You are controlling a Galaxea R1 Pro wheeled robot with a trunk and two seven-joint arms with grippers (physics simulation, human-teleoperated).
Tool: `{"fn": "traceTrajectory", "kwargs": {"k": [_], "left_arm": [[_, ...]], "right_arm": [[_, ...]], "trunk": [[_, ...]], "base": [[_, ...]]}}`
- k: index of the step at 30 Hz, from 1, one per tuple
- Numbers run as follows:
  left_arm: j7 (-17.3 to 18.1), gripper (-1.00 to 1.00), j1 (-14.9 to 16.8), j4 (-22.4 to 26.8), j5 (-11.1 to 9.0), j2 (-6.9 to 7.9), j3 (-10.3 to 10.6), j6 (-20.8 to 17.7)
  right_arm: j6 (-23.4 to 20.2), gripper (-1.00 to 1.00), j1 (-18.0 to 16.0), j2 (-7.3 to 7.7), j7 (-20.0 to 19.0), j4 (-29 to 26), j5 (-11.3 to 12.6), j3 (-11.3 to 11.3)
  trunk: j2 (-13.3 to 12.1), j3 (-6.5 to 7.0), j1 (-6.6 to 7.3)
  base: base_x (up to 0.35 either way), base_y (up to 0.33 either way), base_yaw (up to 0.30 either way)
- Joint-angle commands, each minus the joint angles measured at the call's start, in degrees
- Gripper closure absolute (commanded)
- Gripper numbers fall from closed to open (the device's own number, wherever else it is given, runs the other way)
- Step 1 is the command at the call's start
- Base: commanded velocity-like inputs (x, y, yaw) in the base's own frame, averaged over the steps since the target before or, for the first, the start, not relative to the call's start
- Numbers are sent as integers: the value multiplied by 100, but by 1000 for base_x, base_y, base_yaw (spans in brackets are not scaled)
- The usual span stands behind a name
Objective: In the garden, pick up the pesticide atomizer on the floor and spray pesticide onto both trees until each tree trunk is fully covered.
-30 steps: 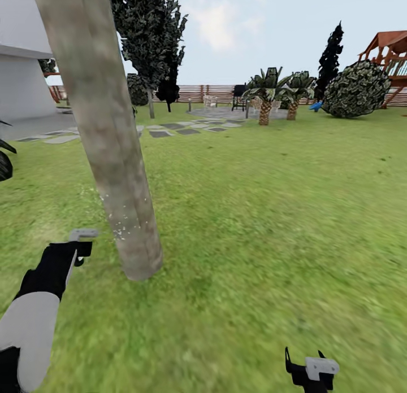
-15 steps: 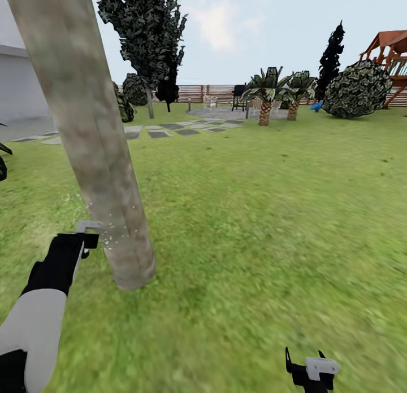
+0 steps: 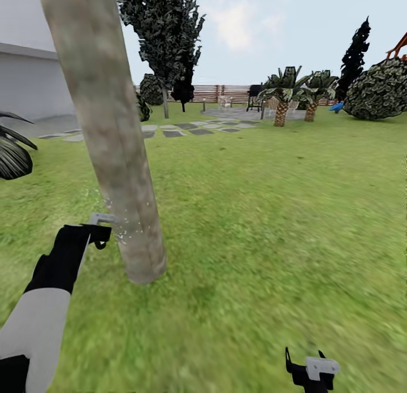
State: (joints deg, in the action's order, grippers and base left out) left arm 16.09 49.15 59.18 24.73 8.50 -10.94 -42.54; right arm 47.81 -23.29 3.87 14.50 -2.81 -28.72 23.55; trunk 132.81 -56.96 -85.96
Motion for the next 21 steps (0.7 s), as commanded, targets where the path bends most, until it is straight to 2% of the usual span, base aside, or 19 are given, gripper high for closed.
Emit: {"fn": "traceTrajectory", "kwargs": {"k": [1, 5, 8, 10, 14, 18, 21], "left_arm": [[0, 100, -4, 8, 5, -5, 2, 0], [0, 100, 4, 15, 4, -31, 4, -4], [0, 100, 2, 10, 5, -126, 4, -1], [0, 100, 19, 7, 7, -208, 32, 0], [0, 100, 33, 6, 21, -226, 47, 0], [4, 100, 11, 14, 15, -185, 60, -5], [44, 100, 3, 13, 1, -3, 4, -9]], "right_arm": [[0, -100, 0, 0, 0, 0, -1, 0], [0, -100, 0, -1, -1, 0, -2, 0], [0, -100, 0, -3, 0, 0, -2, 0], [0, -100, 0, -1, 0, 0, -2, 0], [0, -100, 0, -2, 0, 0, -2, 0], [0, -100, 0, -6, -2, 0, -2, 0], [0, -100, 0, -8, -1, 2, -2, 0]], "trunk": [[0, 0, 0], [0, 0, 0], [0, 0, 0], [0, 0, 0], [0, 0, 0], [0, 0, 0], [0, 0, 0]], "base": [[-71, -247, 4], [-9, -266, 1], [100, -271, 0], [225, -183, 0], [274, -47, 0], [45, -2, 0], [3, 0, 0]]}}
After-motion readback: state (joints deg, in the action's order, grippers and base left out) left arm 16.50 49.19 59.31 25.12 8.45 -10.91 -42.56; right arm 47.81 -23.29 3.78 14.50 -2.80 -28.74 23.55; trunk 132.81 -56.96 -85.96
